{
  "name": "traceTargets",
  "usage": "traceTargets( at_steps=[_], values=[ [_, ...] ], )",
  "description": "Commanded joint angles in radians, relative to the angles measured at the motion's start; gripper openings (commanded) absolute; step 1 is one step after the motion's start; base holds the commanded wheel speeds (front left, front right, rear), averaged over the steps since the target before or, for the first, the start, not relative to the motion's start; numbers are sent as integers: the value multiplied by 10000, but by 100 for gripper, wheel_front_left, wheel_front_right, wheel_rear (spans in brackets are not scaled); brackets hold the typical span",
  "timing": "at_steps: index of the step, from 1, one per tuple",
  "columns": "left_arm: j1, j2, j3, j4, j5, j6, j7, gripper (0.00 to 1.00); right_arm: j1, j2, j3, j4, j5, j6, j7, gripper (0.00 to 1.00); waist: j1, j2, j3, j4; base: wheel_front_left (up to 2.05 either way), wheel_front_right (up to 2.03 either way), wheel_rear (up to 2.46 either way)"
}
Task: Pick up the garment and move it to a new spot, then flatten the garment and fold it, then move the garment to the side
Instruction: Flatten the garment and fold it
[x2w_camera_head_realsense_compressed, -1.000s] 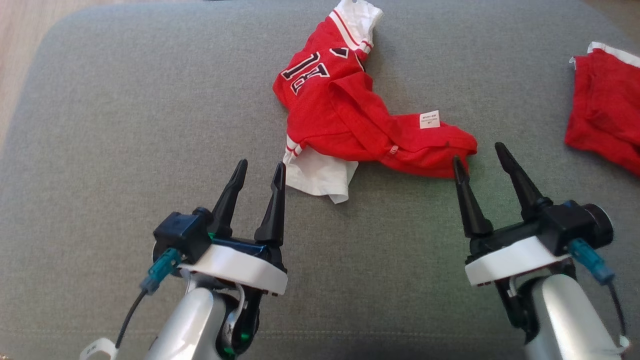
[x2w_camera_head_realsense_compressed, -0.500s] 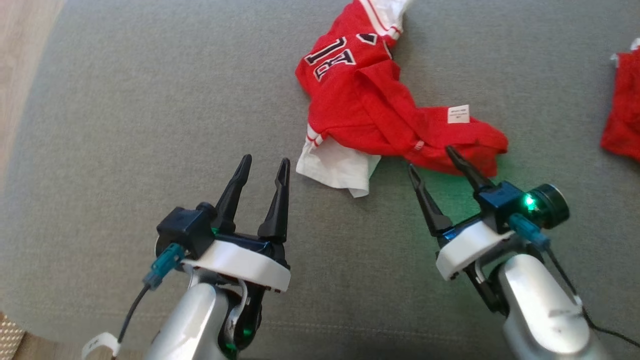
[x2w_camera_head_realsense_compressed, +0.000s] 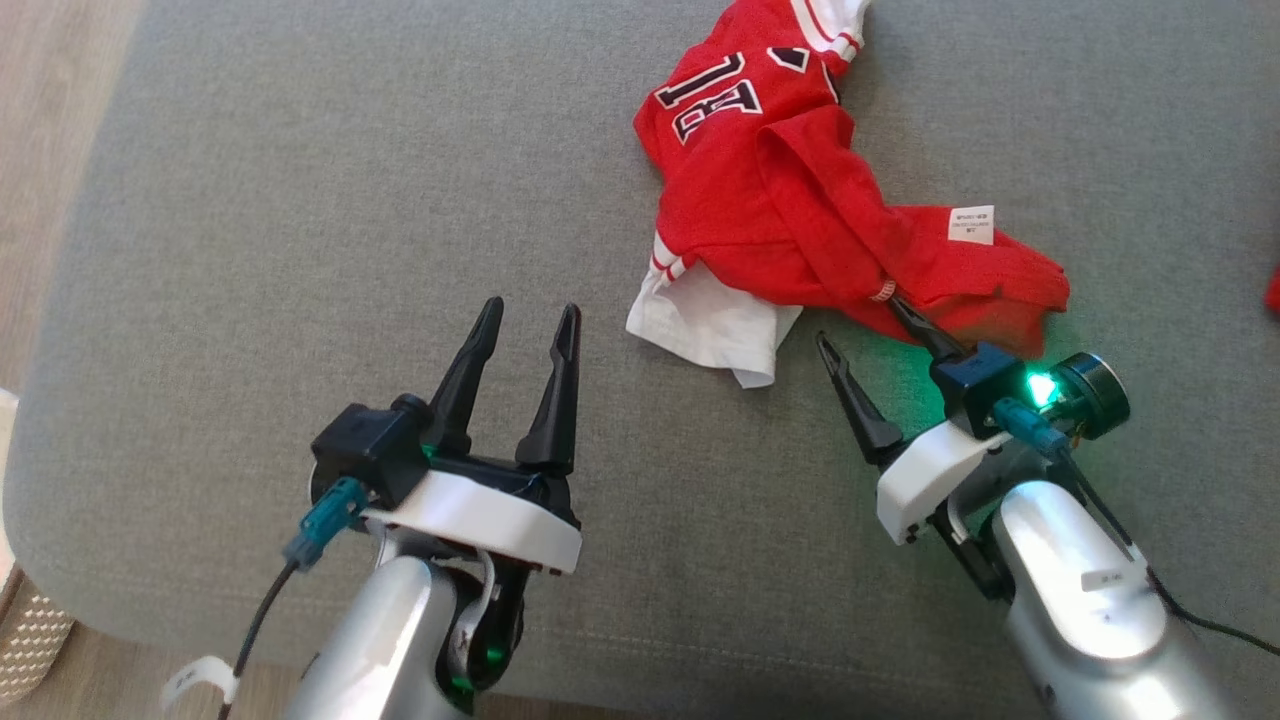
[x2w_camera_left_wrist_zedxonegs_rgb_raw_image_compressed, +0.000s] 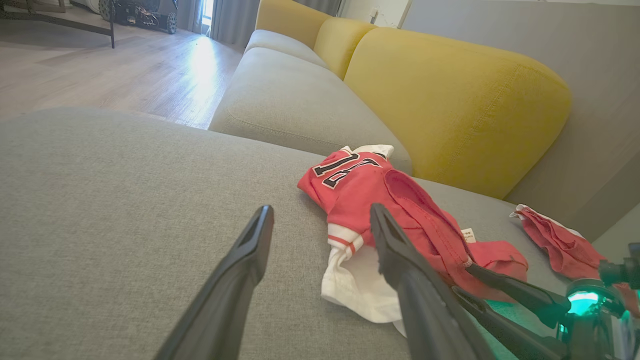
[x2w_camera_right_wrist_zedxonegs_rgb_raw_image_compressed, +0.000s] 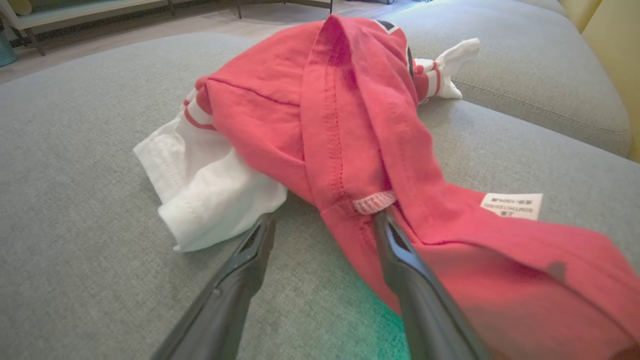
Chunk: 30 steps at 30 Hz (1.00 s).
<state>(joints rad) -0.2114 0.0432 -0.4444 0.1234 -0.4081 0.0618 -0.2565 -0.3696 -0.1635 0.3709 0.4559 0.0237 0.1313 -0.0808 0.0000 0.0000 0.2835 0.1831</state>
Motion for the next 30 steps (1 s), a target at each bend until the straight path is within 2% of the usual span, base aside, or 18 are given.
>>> traceTargets(
  at_steps=[1,5,6,7,8,14,25,30],
  values=[
    [-352,70,244,-359,-76,49,-53,100,-308,31,134,-142,-19,-6,-145,100,0,0,33,35,0,0,0],
    [-386,70,249,-365,-56,73,-53,100,-471,98,-9,115,-114,-6,-272,100,0,0,61,62,0,0,0],
    [-386,70,256,-362,-49,77,-53,100,-491,126,-34,169,-118,-6,-296,82,0,0,61,57,0,0,0],
    [-384,70,266,-358,-44,81,-53,100,-509,145,-43,221,-119,-6,-315,24,0,0,56,48,0,0,0],
    [-378,70,275,-353,-38,83,-53,100,-523,156,-44,268,-122,-6,-334,0,0,0,47,38,0,0,0],
    [-346,70,316,-334,-31,85,-53,100,-474,187,-291,239,-27,-6,-448,0,0,0,-58,-62,0,0,0],
    [-278,70,295,-309,-22,93,-53,100,-302,-33,-1247,-632,137,-6,-313,0,0,0,-267,-263,0,0,0],
    [-190,70,307,-284,-5,92,-53,100,-53,120,-1777,-1261,344,-6,-468,0,0,0,-420,-314,0,0,0]
  ],
)
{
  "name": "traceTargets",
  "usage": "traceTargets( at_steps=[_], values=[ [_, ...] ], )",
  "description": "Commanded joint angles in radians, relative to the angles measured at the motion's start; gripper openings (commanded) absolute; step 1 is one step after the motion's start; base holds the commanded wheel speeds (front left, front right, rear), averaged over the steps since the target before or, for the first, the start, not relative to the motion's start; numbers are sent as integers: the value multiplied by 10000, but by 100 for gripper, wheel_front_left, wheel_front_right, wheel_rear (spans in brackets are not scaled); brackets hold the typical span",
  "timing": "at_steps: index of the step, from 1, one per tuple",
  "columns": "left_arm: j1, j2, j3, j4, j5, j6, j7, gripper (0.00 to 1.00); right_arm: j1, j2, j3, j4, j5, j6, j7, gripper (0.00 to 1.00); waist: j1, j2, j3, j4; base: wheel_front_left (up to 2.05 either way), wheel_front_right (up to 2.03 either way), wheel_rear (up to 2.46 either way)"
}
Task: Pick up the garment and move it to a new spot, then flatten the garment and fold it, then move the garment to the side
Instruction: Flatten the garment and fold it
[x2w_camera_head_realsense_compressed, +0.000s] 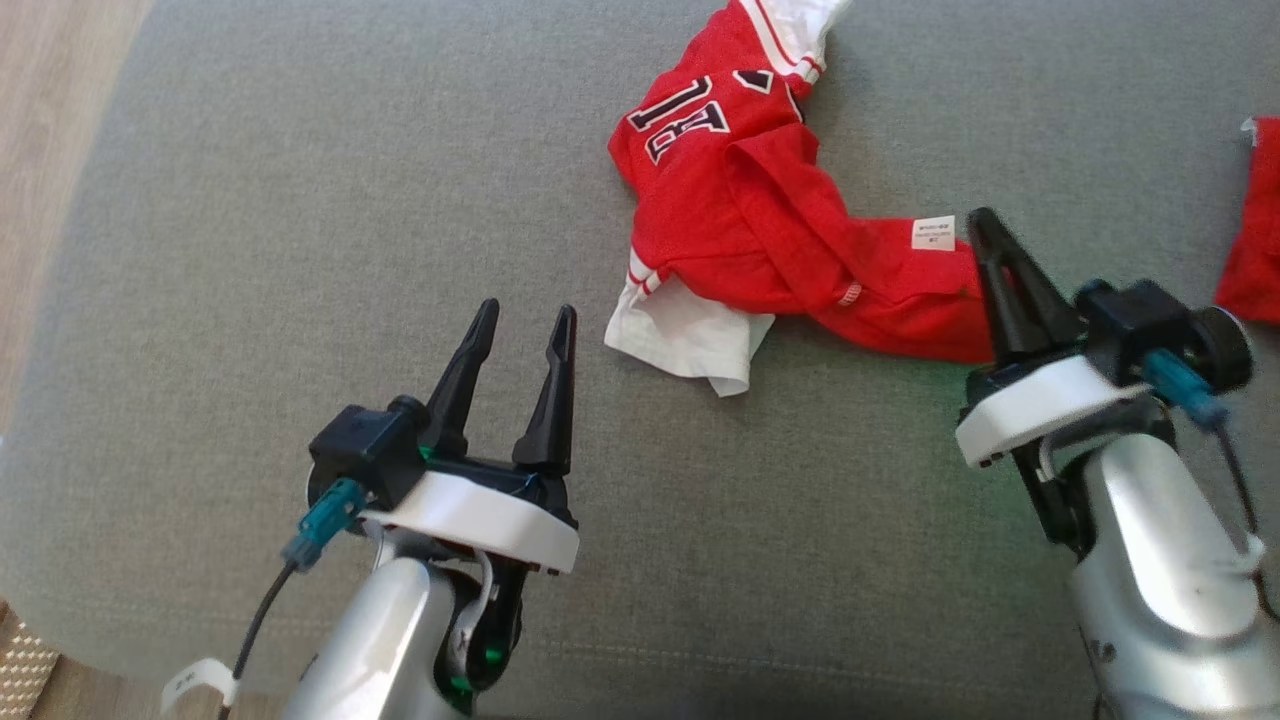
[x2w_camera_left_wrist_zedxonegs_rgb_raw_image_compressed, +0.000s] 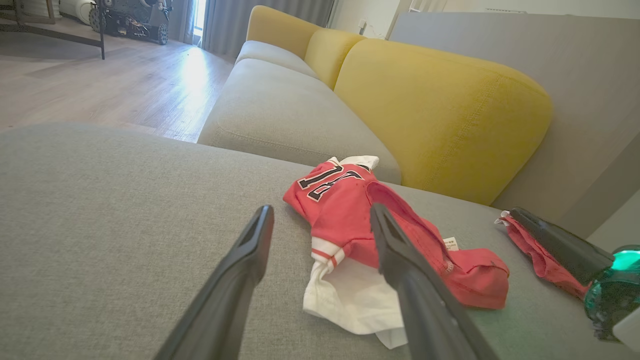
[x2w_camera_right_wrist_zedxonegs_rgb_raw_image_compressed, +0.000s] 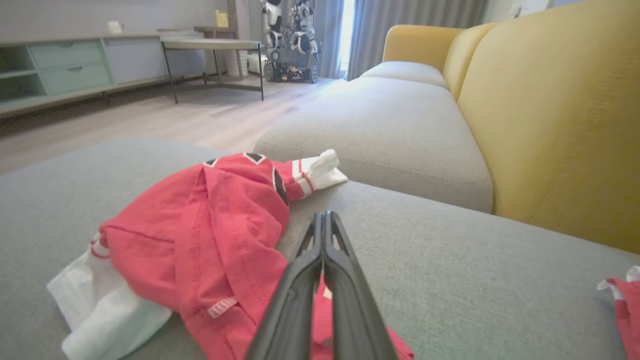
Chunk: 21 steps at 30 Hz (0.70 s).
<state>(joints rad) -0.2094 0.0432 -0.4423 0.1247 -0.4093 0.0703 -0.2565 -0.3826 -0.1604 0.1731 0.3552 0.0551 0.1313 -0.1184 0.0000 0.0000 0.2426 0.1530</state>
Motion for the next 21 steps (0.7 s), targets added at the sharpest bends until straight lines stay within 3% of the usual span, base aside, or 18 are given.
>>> traceTargets(
  at_steps=[1,8,15,16,17,18,21],
  values=[
    [-186,70,305,-300,17,6,-53,100,174,152,56,-477,78,-6,-143,0,0,0,-42,-37,0,0,0],
    [26,70,381,-383,114,-21,-53,100,1263,732,-1018,-2319,460,-6,-436,0,0,0,-423,-303,0,0,0],
    [330,70,451,-446,128,12,-53,100,2756,1047,-1272,-3645,495,-6,-456,0,0,0,-837,-604,0,0,0],
    [381,70,467,-457,127,18,-53,100,2939,1064,-1302,-3714,465,-6,-487,16,0,0,-871,-637,0,0,0],
    [437,70,486,-472,133,17,-53,100,3116,1075,-1307,-3727,403,-6,-496,53,0,0,-903,-668,0,0,0],
    [540,70,529,-512,174,16,-53,100,3395,1089,-1290,-3703,315,-6,-541,100,0,0,-944,-707,0,0,0],
    [659,70,599,-628,249,32,-53,100,3619,1096,-1206,-3694,410,-6,-675,100,0,0,-968,-754,0,0,0]
  ],
)
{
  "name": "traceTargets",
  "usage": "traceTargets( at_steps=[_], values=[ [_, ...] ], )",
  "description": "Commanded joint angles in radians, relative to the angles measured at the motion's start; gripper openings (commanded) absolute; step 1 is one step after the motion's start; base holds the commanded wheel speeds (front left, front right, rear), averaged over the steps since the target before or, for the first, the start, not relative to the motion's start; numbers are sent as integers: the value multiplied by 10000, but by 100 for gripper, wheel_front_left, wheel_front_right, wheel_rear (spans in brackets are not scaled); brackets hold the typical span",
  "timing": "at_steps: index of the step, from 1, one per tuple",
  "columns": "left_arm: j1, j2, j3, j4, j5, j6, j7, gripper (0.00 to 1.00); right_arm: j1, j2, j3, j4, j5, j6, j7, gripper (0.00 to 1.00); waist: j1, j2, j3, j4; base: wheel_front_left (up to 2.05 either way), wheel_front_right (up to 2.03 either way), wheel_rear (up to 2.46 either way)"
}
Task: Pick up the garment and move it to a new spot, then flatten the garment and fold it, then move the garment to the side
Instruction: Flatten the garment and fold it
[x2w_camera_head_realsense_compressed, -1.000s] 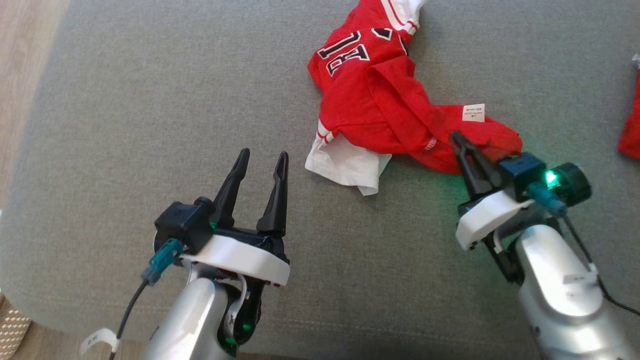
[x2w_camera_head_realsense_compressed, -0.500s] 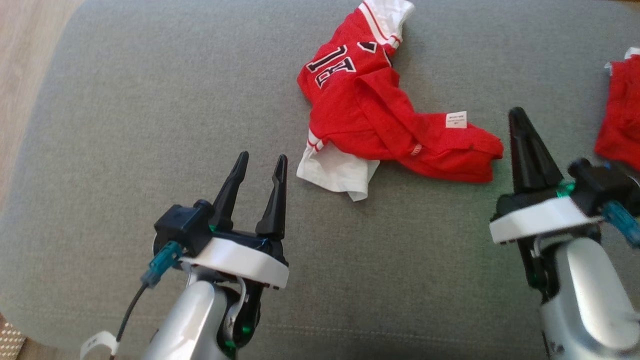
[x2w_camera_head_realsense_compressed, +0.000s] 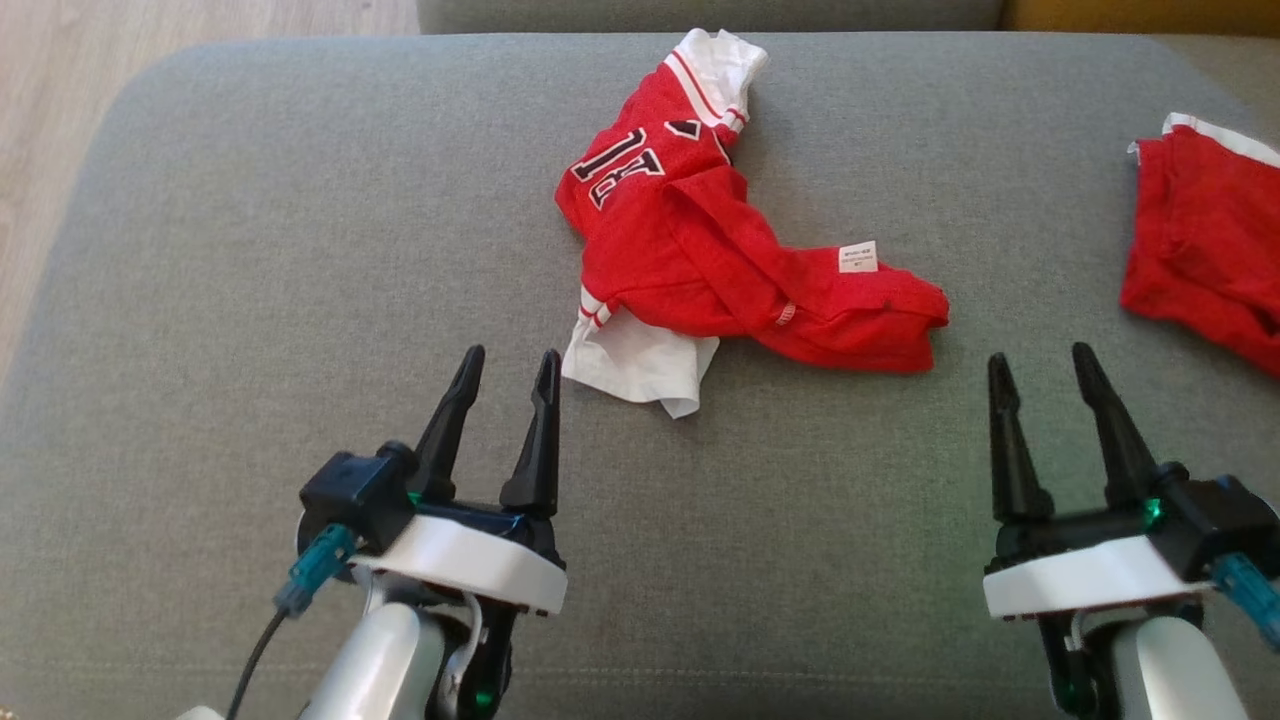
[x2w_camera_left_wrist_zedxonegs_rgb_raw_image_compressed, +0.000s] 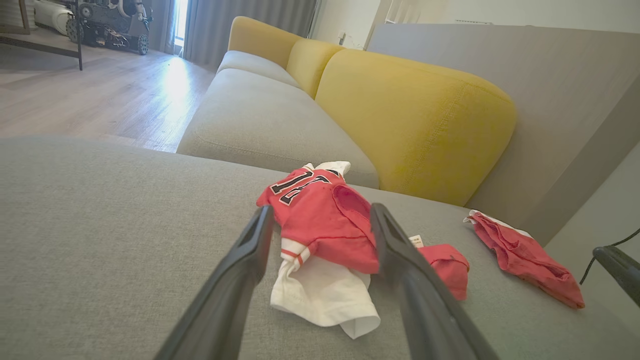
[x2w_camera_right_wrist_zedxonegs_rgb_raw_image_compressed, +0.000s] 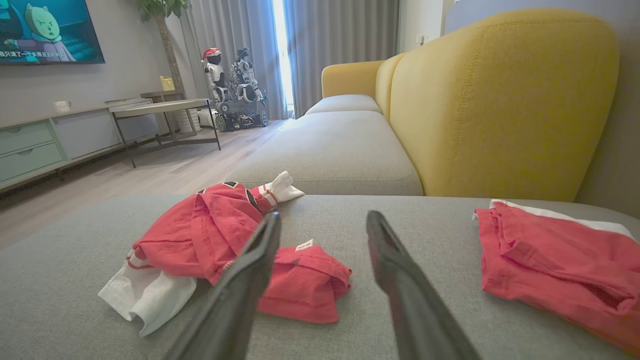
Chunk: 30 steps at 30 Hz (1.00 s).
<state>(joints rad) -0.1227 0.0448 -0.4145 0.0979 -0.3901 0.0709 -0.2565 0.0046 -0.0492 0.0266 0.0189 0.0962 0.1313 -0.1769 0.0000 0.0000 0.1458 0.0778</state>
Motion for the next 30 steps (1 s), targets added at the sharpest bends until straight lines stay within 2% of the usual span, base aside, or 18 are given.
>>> traceTargets(
  at_steps=[1,19,24,30],
  values=[
    [-174,54,343,-403,65,26,-53,100,-219,-15,263,-324,42,-6,-121,100,0,0,-18,-11,0,0,0],
    [-188,54,277,-499,127,11,-53,100,-577,-11,560,-401,-174,-6,182,100,0,0,207,109,0,0,0],
    [-436,54,169,-557,111,-8,-53,100,-1713,-109,1385,-95,-180,-6,1105,100,0,0,774,260,0,0,0],
    [-835,54,-13,-548,-19,-37,-53,100,-3588,-841,2368,1115,320,-6,2111,100,0,0,1415,659,0,0,0]
  ],
)
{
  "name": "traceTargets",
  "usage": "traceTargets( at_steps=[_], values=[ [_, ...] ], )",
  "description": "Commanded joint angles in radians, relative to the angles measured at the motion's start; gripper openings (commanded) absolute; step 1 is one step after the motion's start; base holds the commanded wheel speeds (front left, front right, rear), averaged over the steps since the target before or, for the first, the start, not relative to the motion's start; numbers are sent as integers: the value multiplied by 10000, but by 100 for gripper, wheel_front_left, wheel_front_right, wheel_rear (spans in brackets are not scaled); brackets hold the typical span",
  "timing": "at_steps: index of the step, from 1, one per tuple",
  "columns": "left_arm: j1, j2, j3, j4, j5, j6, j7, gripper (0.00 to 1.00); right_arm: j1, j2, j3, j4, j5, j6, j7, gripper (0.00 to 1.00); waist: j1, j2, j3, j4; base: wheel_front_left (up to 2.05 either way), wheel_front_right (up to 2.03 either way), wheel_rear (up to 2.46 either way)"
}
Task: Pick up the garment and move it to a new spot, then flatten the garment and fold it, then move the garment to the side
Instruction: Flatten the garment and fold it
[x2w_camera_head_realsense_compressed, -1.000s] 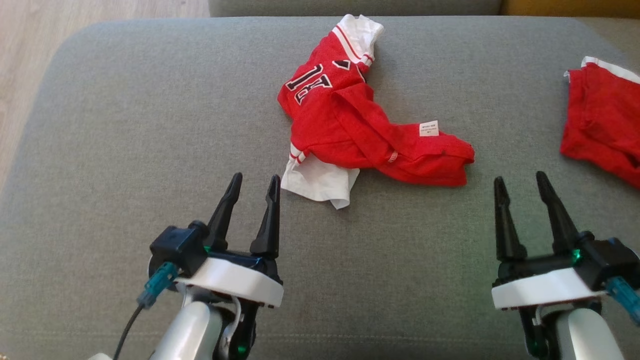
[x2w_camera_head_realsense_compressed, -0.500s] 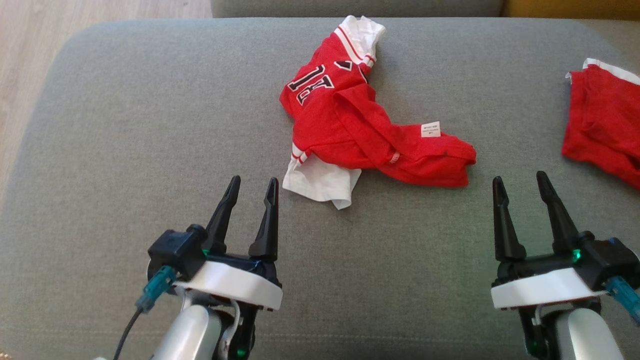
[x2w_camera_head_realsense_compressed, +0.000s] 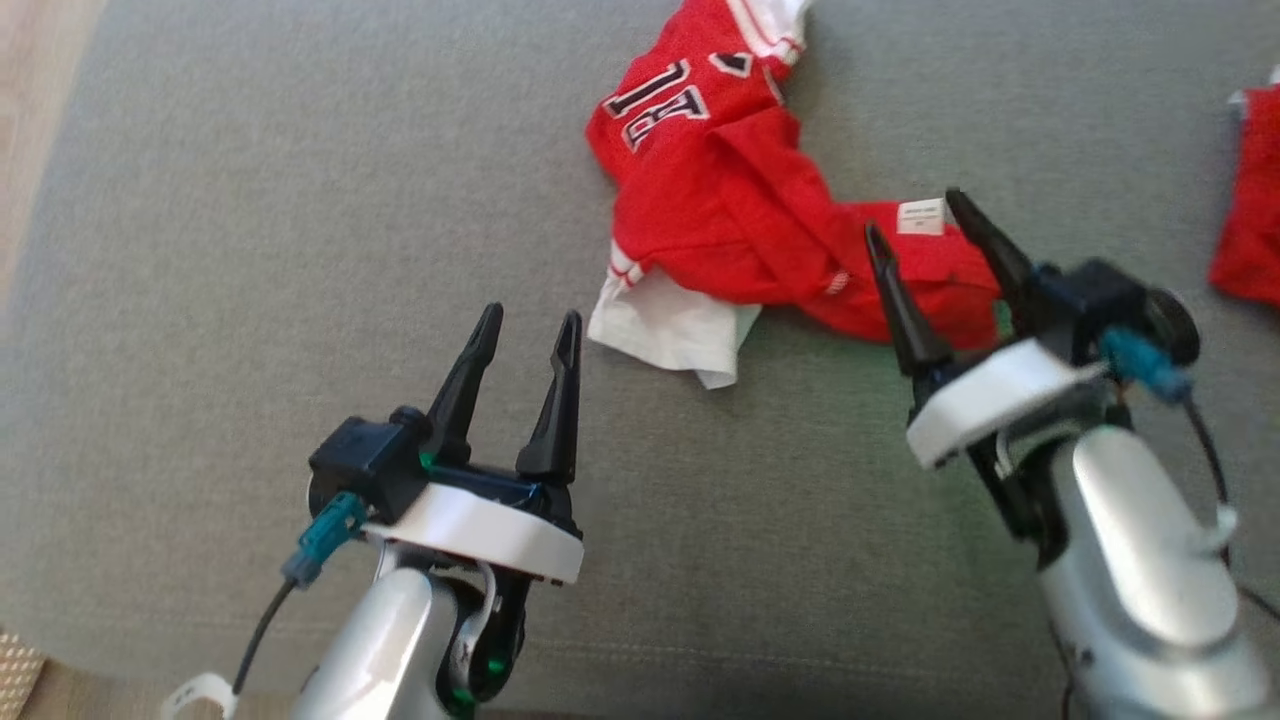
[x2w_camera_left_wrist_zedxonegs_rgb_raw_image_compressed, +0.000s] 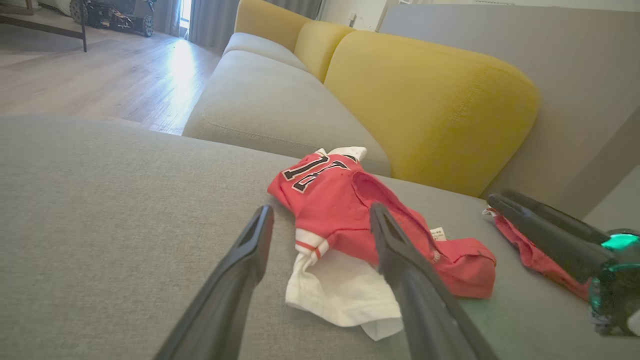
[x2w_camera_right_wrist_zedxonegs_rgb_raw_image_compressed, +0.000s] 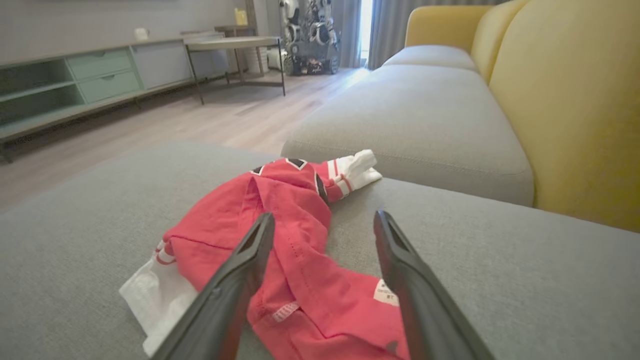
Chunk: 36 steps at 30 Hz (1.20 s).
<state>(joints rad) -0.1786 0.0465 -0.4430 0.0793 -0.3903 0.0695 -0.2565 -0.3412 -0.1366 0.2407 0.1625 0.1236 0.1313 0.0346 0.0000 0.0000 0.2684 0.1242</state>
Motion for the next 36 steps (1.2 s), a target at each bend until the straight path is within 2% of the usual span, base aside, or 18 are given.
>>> traceTargets(
  at_steps=[1,8,17,18,19,20,28,36],
  values=[
    [-326,37,245,-360,-48,-20,-53,100,-404,-60,311,-59,180,-6,93,100,0,0,259,272,0,0,0],
    [-478,37,196,-344,-178,32,-53,100,-1750,-654,1092,1431,908,-6,382,100,0,0,530,765,0,0,0],
    [-578,37,94,-387,-301,75,-53,100,-2605,-903,1663,2643,1275,-6,117,100,0,0,702,1099,0,0,0],
    [-594,37,90,-389,-307,86,-53,100,-2678,-916,1693,2744,1298,-6,76,60,0,0,716,1120,0,0,0],
    [-609,37,85,-390,-302,96,-53,100,-2752,-933,1711,2836,1319,-6,39,7,0,0,728,1138,0,0,0],
    [-619,37,82,-392,-297,106,-53,100,-2828,-952,1705,2916,1324,-6,-15,0,0,0,736,1149,0,0,0],
    [-607,37,20,-365,-327,136,-53,100,-3427,-1147,1067,3071,1455,-6,-362,0,0,0,727,1115,0,0,0],
    [-664,37,-66,-365,-357,154,-53,100,-4434,-1973,-103,3100,1807,-6,35,0,0,0,726,1087,0,0,0]
  ],
)
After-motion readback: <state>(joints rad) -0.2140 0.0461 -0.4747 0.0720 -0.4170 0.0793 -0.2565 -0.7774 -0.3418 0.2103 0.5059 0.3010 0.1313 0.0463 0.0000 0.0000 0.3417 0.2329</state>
